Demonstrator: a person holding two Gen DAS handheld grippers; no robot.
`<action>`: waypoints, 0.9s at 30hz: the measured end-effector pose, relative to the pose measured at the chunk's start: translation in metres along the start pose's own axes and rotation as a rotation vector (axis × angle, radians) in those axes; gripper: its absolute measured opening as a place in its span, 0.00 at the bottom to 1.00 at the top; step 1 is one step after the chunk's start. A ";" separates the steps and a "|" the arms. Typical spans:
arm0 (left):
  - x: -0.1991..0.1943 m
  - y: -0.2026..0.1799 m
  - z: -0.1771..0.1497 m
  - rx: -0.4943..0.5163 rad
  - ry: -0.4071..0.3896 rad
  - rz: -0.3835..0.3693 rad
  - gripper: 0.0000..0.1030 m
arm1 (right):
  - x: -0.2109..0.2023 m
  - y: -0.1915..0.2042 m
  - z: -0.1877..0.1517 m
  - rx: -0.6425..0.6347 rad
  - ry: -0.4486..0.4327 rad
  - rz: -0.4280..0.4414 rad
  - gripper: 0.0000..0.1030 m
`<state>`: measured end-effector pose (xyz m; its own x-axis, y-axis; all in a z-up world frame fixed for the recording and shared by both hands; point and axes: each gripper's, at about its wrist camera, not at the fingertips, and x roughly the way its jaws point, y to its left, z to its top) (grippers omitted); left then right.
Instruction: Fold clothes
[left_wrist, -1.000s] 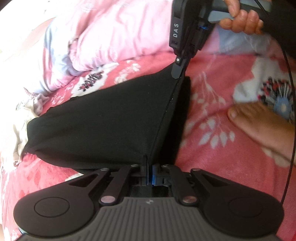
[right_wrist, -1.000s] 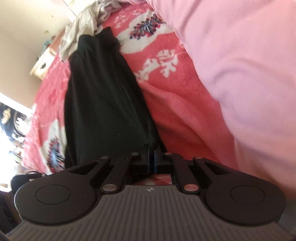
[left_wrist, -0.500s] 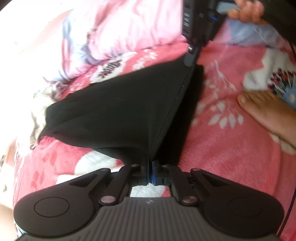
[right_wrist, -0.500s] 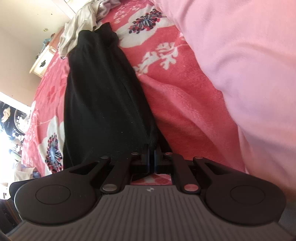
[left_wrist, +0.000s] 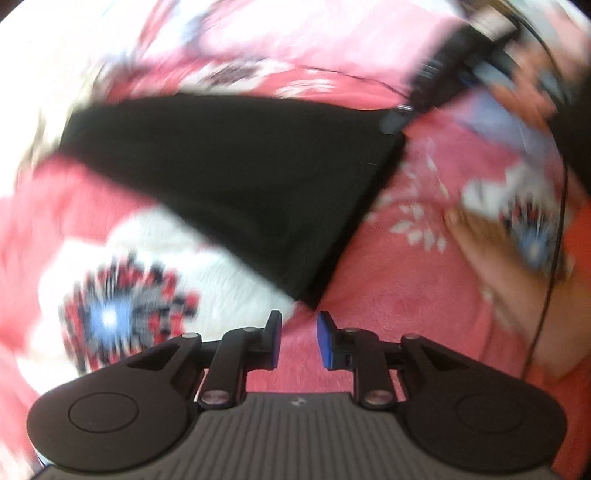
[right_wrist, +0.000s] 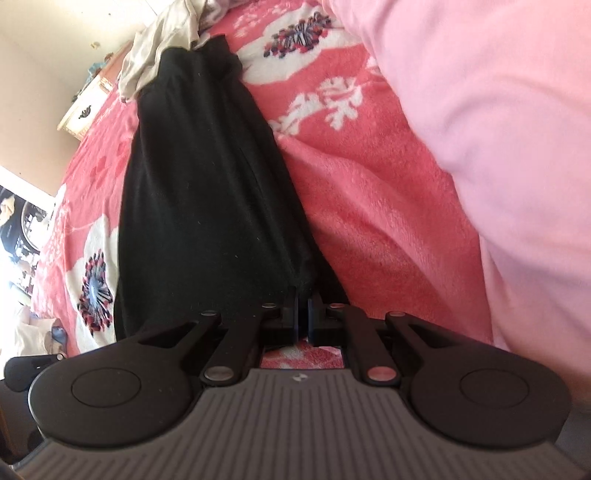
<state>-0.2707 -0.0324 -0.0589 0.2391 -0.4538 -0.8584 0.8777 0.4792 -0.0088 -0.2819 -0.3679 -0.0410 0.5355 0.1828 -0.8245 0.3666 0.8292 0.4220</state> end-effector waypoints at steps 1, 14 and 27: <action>-0.003 0.013 -0.001 -0.078 0.007 -0.030 0.22 | -0.005 0.002 0.001 -0.018 -0.018 -0.006 0.03; 0.006 0.080 0.003 -0.533 -0.040 -0.294 0.36 | -0.001 -0.007 -0.003 -0.029 0.020 -0.036 0.07; 0.055 0.078 -0.003 -0.764 0.081 -0.415 0.12 | 0.025 -0.024 0.021 0.104 0.073 0.063 0.24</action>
<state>-0.1900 -0.0182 -0.1085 -0.0943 -0.6623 -0.7432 0.3612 0.6729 -0.6455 -0.2616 -0.3940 -0.0635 0.5049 0.2736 -0.8186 0.4132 0.7561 0.5075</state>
